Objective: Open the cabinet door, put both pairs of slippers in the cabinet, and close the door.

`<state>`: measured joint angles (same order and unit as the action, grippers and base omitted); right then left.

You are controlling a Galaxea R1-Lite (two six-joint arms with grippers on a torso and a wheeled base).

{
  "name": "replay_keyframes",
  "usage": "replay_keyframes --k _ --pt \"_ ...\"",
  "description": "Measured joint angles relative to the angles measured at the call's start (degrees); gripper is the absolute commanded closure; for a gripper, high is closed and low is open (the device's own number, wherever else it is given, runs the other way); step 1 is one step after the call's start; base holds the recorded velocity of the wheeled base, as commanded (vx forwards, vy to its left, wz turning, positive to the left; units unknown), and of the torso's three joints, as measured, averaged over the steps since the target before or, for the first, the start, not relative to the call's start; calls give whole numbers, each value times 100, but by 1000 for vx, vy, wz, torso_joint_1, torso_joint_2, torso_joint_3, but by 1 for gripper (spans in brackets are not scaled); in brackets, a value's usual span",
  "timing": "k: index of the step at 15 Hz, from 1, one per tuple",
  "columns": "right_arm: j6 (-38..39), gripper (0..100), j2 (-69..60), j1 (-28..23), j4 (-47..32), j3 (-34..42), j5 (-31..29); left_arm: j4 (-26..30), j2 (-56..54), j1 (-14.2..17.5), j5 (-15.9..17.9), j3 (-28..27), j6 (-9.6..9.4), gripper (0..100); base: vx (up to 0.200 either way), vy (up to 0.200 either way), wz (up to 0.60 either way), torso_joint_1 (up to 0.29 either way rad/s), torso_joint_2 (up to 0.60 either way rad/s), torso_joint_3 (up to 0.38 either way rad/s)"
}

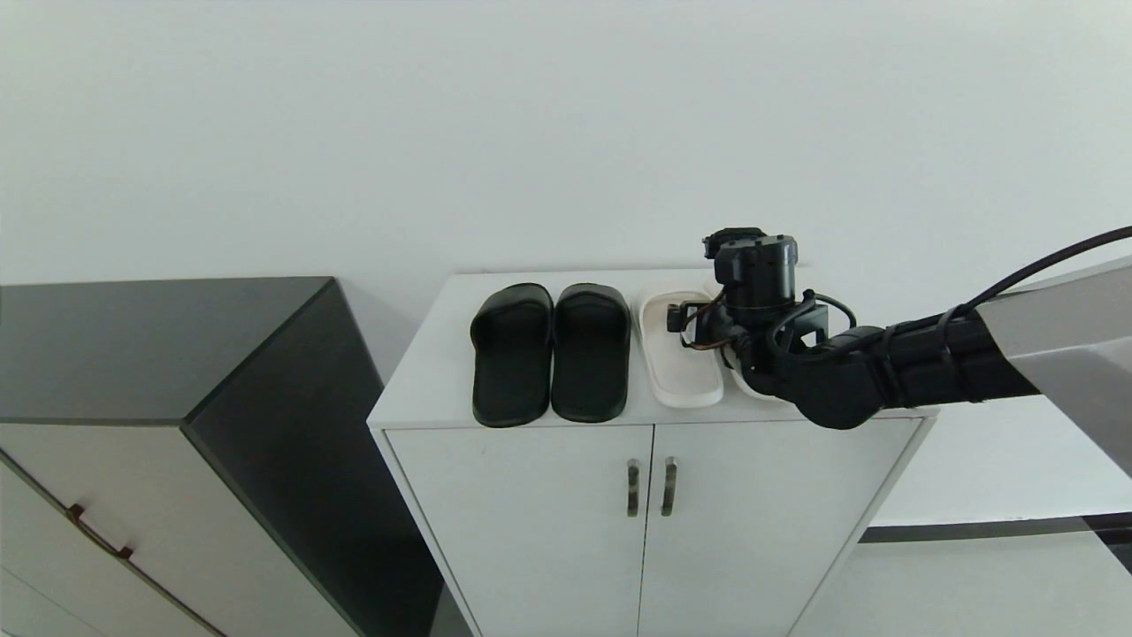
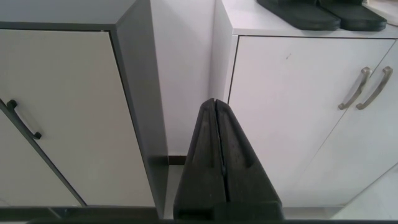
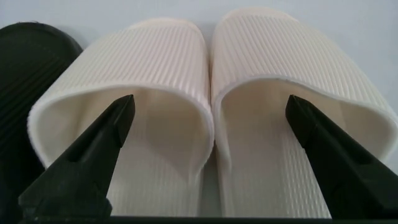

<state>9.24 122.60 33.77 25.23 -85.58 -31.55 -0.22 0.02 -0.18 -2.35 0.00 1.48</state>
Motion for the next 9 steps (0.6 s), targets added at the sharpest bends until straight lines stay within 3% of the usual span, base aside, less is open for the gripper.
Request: replay_keyframes --k 9 --pt "-40 100 127 -87 -160 -286 -41 0 0 0 9 0 7 100 0 0 0 0 0 0"
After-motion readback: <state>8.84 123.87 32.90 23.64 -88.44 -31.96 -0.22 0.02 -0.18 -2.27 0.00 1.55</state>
